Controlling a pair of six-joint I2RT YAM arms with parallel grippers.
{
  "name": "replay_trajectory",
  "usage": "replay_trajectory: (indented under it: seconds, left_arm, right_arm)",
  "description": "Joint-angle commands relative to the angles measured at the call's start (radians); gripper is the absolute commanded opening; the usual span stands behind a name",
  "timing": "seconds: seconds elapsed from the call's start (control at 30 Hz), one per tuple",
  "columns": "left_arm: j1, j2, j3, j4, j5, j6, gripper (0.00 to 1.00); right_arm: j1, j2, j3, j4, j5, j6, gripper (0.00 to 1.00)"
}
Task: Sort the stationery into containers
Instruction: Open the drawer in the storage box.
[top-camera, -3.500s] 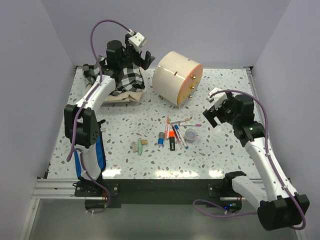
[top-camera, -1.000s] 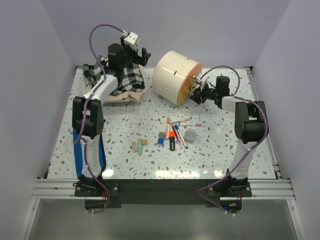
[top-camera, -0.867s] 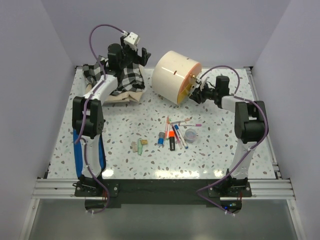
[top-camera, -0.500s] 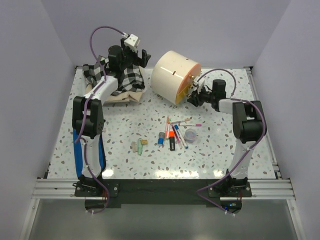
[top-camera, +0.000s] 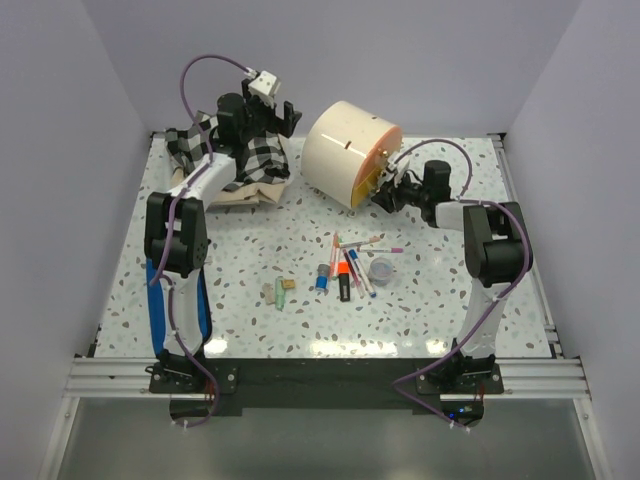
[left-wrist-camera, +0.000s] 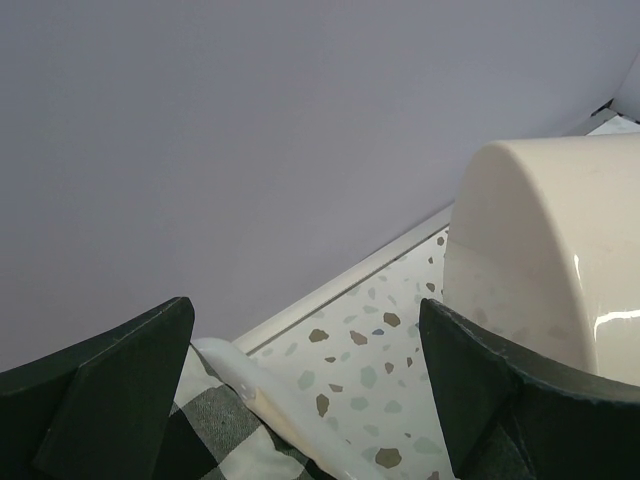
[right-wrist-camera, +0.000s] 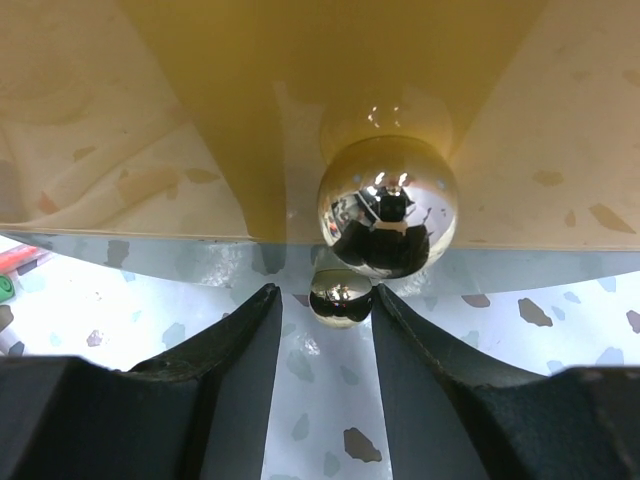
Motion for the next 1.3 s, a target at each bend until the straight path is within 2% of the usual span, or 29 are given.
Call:
replay_trajectory:
  seconds: [0.0,0.4,0.43,0.47,0.67,1.07,1.27]
  left_arm:
    - [0.01,-0.048,-0.006,0.058,-0.003,-0.011,1.0]
    - [0.009,-0.054,-0.023,0.065,0.001,-0.011,1.0]
    - [0.007,-0.054,-0.021,0.065,0.001,-0.011,1.0]
    - [0.007,-0.054,-0.021,0.065,0.001,-0.012,1.0]
    - [0.004,-0.046,-0.013,0.067,0.006,-0.011,1.0]
    - [0.004,-0.04,0.002,0.078,0.012,-0.011,1.0]
    - [0.004,-0.051,-0.016,0.085,0.015,-0.011,1.0]
  right_arm:
    - [0.008,-0.053,-0.001,0.056,0.012,0.01,0.42]
    - [0.007,-0.073,-0.006,0.053,0.026,0.007,0.4]
    - [0.008,-0.075,-0.006,0.053,0.028,0.004,0.38]
    - [0.008,-0.078,-0.004,0.05,0.026,0.004,0.32]
    - [0.005,-0.105,-0.012,-0.023,0.023,-0.04,0.2]
    - [-0.031,-0.234,-0.113,-0.232,0.028,-0.158,0.19]
    - [-0.048,-0.28,-0.164,-0.272,0.031,-0.167,0.19]
